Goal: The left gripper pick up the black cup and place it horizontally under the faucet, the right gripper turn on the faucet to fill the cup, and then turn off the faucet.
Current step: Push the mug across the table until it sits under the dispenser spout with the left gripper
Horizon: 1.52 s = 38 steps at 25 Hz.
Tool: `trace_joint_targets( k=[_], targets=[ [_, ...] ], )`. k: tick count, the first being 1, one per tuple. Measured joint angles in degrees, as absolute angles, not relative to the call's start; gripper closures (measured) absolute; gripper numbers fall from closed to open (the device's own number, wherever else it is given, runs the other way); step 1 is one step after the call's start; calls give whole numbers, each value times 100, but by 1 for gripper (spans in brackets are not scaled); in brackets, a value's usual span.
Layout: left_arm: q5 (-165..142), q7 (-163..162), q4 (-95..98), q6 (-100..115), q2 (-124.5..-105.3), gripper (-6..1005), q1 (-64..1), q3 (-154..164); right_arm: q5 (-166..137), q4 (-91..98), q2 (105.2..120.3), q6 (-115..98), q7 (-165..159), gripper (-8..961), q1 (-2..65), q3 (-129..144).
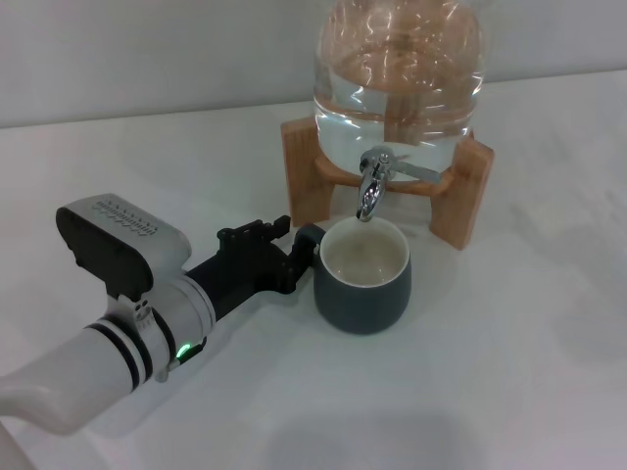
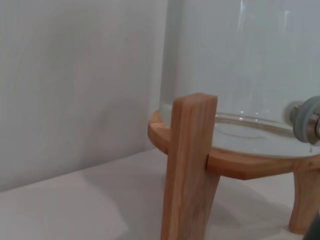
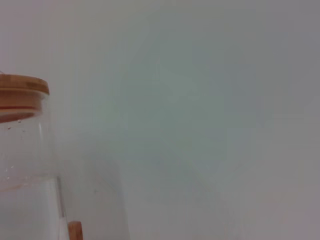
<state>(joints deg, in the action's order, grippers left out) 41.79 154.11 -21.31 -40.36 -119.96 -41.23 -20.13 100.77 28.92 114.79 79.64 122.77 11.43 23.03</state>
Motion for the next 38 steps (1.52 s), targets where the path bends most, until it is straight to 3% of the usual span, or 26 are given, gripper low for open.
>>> trace_joint_targets(
  k=[38],
  targets=[
    [3916,15448,-2272,-4029,-12009,614,-4069,-2008,10087,2891,11479,7953,12314,100,1125,2303]
  ],
)
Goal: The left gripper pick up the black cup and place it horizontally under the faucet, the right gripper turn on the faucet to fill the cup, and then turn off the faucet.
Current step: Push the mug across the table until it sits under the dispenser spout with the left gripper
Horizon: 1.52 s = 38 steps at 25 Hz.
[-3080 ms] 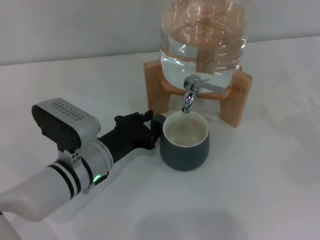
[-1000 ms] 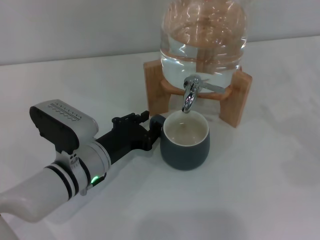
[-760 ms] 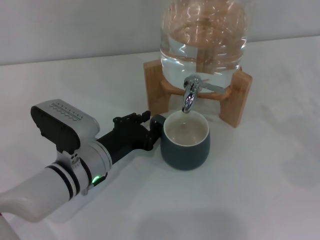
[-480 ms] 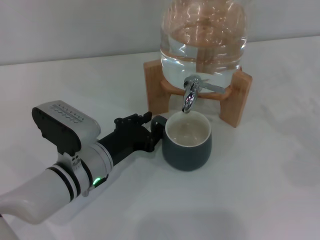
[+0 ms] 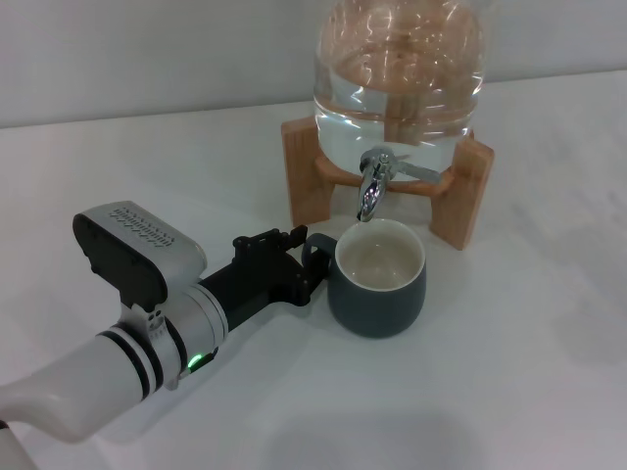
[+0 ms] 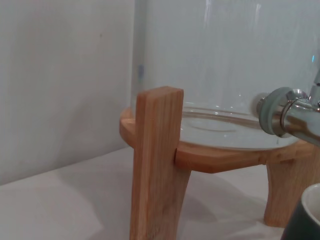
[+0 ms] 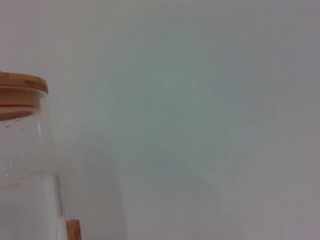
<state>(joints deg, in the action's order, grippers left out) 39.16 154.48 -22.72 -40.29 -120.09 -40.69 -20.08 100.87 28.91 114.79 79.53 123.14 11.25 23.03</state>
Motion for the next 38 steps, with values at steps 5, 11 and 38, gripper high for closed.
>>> trace_joint_targets(
  k=[5,11,38],
  targets=[
    [3918,15451,-2270,-4030,-12007,614,-4067,-2012,10082,2891,11472,7954,12314,100,1125,2303],
    [3913,15450,-2262,-4061,-11999,614,-4031,-2013,10077,2891,11469,7971,12313,100,1125,2303],
    [3910,15419,-2319,-4135,-11971,613,-3966,-2017,10100,2891,11452,7936,12322,100,1057,2303]
  ],
)
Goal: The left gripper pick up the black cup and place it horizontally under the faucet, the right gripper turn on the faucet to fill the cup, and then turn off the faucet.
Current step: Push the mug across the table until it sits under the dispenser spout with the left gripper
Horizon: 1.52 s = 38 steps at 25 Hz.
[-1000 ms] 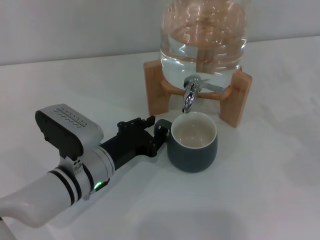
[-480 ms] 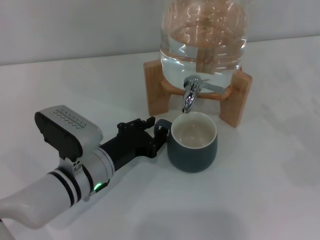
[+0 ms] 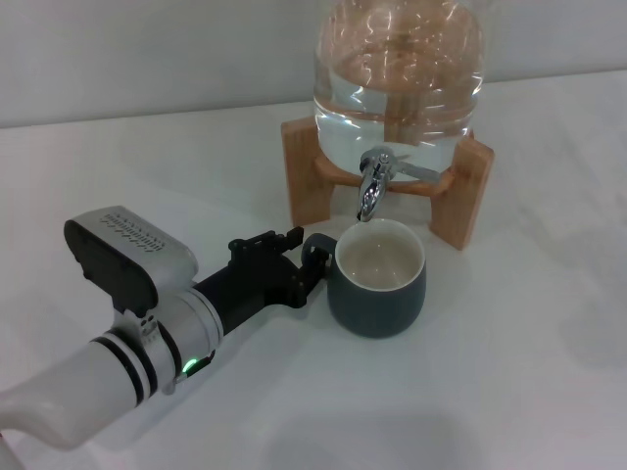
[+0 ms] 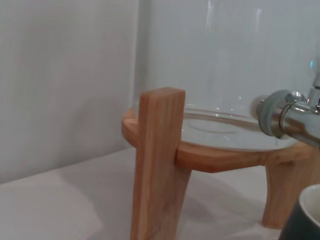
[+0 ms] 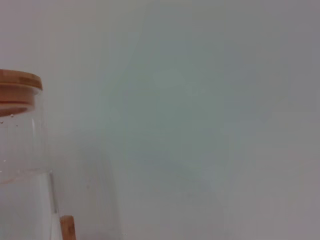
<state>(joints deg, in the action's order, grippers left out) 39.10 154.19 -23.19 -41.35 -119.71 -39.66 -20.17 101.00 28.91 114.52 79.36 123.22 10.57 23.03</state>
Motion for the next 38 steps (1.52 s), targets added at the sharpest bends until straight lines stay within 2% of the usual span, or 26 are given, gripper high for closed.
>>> trace_joint_targets(
  k=[10,38],
  targets=[
    [3836,15450,-2279,-4291,-11944,613,-3816,-2288,10107,2892,11452,7927,12323,100,1047,2242],
    [3746,15451,-2217,-4006,-11974,612,-3904,-2295,10110,2891,11459,7928,12329,99,1076,2232]
  ],
)
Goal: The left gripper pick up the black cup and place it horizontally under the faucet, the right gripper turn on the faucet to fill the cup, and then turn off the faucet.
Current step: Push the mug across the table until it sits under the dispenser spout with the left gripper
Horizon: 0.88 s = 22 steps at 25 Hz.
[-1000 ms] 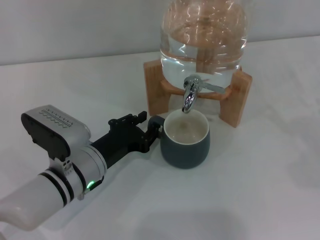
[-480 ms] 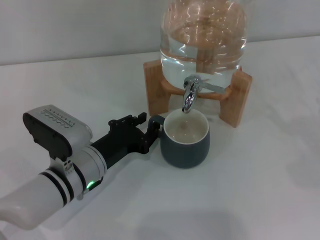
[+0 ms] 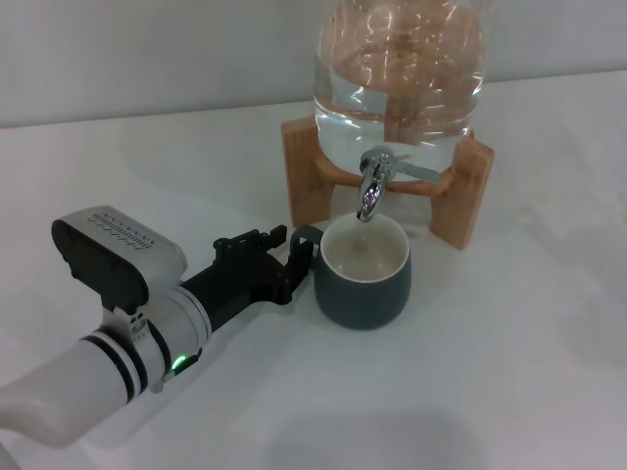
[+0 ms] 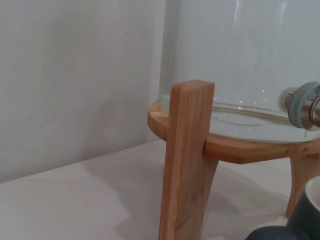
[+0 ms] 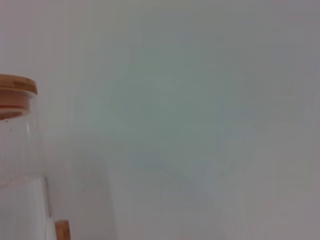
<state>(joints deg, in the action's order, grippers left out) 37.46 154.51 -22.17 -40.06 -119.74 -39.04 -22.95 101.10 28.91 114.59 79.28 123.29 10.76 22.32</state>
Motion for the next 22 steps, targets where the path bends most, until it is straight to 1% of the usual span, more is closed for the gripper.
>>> trace_joint_targets(
  k=[22],
  targets=[
    [3385,15539,-2238,-4022,-11979,611,-3874,-2305,10117,2891,11470,7943,12340,99,1038,2232]
  ],
)
